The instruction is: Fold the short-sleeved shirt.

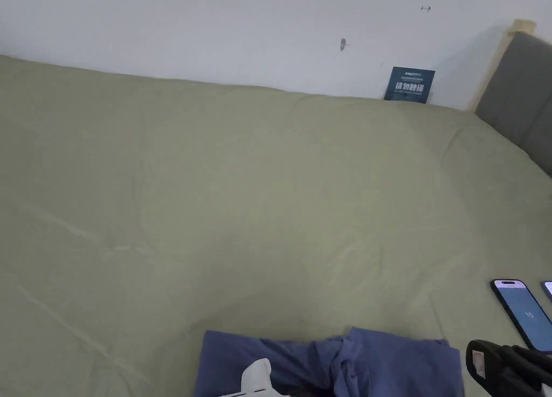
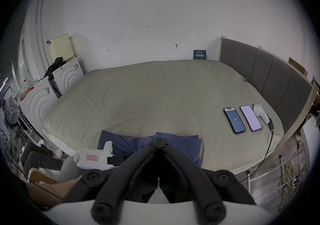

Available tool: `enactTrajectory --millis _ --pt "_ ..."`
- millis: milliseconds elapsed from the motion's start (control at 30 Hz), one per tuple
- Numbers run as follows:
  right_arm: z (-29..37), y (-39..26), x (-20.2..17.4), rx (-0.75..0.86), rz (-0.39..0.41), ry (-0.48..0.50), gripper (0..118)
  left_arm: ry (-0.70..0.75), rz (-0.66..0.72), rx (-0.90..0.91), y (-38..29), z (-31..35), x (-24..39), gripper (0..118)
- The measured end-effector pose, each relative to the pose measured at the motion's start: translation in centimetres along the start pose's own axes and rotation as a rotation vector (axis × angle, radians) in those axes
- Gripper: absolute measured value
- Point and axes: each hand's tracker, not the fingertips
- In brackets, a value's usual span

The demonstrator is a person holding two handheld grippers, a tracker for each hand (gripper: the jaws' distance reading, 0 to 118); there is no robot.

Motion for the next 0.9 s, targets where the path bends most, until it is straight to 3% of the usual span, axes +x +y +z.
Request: enactTrajectory --millis 133,167,200,233,267,300,400,633,733,767,800,833,900 --pt "-0.2 0.3 -0.7 0.001 0.020 0.030 0 0.101 -0.060 0.065 2.6 5.9 2.0 3" --pt "-0.3 0.4 -0.8 0.001 0.027 0.036 0 0.085 -0.089 0.107 3.3 8.3 2.2 17" --pt "-0.4 0.5 -0.9 0.000 0.032 0.040 0 0.071 -0.098 0.139 3.9 10.4 2.1 42" --pt "-0.7 0.6 -0.9 0.000 0.036 0.046 0 0.060 -0.092 0.168 4.7 12.7 1.7 81" --pt "-0.9 0.6 -0.9 0.001 0.037 0.049 0 0.067 -0.080 0.197 5.2 14.4 1.2 103" --pt "-1.2 0.7 -0.9 0.001 0.038 0.053 0 0.094 -0.062 0.219 5.5 15.6 0.7 109" --pt "-1.8 0.9 -1.0 -0.001 0.042 0.062 0 0.155 0.018 0.281 6.4 17.6 -1.1 109" --pt "-1.8 1.0 -0.3 -0.004 0.034 0.059 0 0.019 0.001 0.036 5.1 12.0 -1.7 107" --pt "-1.3 1.0 0.2 0.000 0.024 0.046 0 0.062 0.002 0.083 5.3 11.4 -1.1 90" --pt "-1.2 0.9 0.3 0.001 0.022 0.044 0 0.065 0.031 0.106 5.5 11.7 -1.2 90" --pt "-1.1 0.8 0.5 0.002 0.021 0.043 0 0.125 0.046 0.130 5.8 11.9 -1.4 45" --pt "-1.1 0.7 0.6 0.001 0.019 0.039 0 0.145 0.041 0.149 6.0 12.0 -1.5 10" --pt "-1.3 0.7 1.0 -0.005 0.008 0.032 0 0.102 0.103 0.134 6.8 13.6 -1.8 10"
